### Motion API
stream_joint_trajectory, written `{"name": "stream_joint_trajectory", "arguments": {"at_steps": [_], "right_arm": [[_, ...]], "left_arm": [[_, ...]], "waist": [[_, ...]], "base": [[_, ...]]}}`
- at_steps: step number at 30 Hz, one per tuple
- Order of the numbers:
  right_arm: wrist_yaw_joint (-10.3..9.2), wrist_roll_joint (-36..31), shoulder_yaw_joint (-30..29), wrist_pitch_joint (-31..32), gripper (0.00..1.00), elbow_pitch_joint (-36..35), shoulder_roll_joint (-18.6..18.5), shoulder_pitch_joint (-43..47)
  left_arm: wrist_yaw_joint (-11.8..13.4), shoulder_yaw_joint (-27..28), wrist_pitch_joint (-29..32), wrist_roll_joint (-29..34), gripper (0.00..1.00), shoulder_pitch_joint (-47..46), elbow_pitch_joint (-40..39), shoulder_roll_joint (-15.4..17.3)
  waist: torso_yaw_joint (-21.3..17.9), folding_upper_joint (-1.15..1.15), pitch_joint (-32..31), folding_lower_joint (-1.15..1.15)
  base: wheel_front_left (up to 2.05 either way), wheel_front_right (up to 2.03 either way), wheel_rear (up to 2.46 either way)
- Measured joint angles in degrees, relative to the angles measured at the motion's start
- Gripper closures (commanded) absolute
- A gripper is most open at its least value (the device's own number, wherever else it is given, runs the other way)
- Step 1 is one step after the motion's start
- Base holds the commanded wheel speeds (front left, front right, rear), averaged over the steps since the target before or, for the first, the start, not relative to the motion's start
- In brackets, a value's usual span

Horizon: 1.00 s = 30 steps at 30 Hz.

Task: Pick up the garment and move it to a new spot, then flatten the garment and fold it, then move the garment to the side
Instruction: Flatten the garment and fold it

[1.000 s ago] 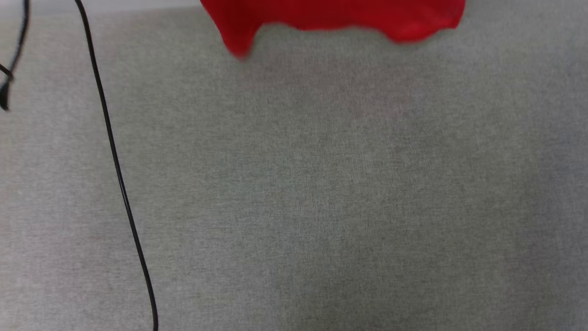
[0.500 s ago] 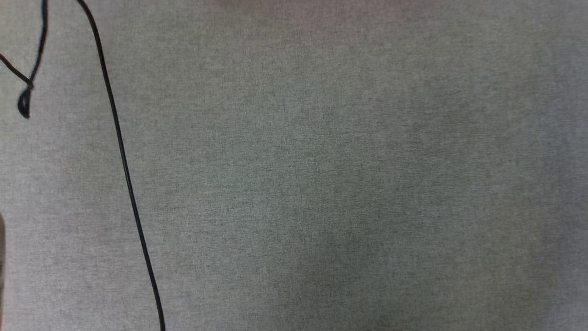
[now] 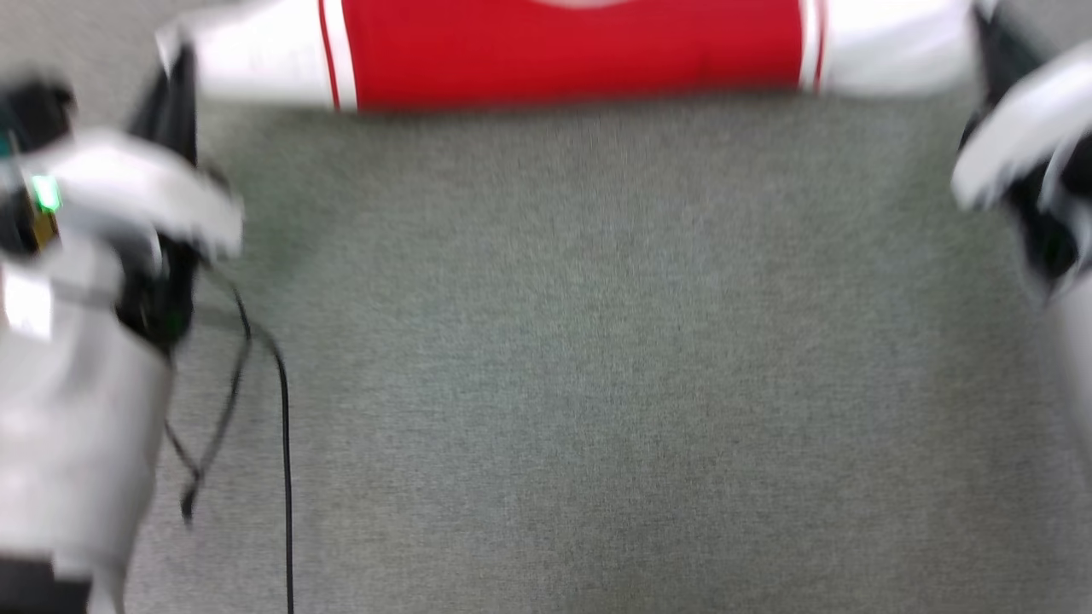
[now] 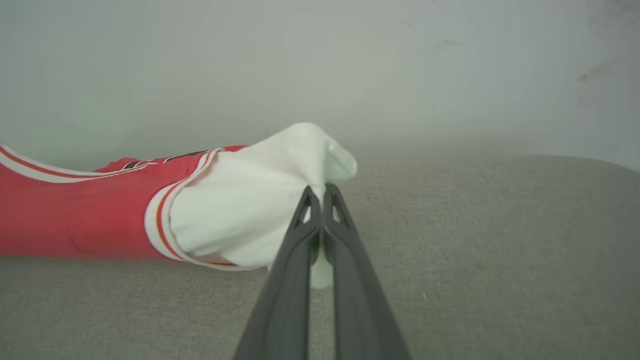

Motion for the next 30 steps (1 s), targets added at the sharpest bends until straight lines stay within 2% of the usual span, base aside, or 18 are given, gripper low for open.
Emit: {"name": "stream_joint_trajectory", "arguments": {"at_steps": [6, 13, 16, 25, 30], "right_arm": [[0.00, 2.8, -1.4, -1.7, 1.00, -6.2, -0.2, 17.1], [0.00, 3.2, -7.0, -0.1, 1.00, -15.8, 0.4, 36.9], [0.00, 2.1, -10.0, 2.1, 1.00, -20.6, 1.9, 45.3], [0.00, -2.1, -18.8, 11.8, 1.00, -37.7, 10.0, 66.5], [-0.01, -6.2, -19.6, 17.0, 1.00, -43.6, 12.1, 73.8]], "left_arm": [[0.0, 2.0, -0.5, -0.9, 1.00, 16.2, -5.5, -0.3], [2.7, 4.7, -0.5, 0.7, 1.00, 34.8, -14.5, -1.3], [4.3, 4.8, -0.5, 0.7, 1.00, 41.8, -18.0, -1.5], [9.2, 4.0, 1.4, -0.5, 1.00, 59.0, -28.6, -2.0], [11.6, 3.8, 2.1, -0.9, 1.00, 64.2, -33.9, -2.0]], "waist": [[0.6, 0.00, -6.3, -0.01], [1.3, 0.00, -14.2, -0.02], [1.7, 0.00, -17.6, -0.02], [2.8, 0.00, -25.6, -0.03], [3.3, 0.00, -27.0, -0.02]], "base": [[0.00, 0.00, 0.00], [0.00, 0.00, 0.00], [0.00, 0.00, 0.00], [0.00, 0.00, 0.00], [0.00, 0.00, 0.00]]}}
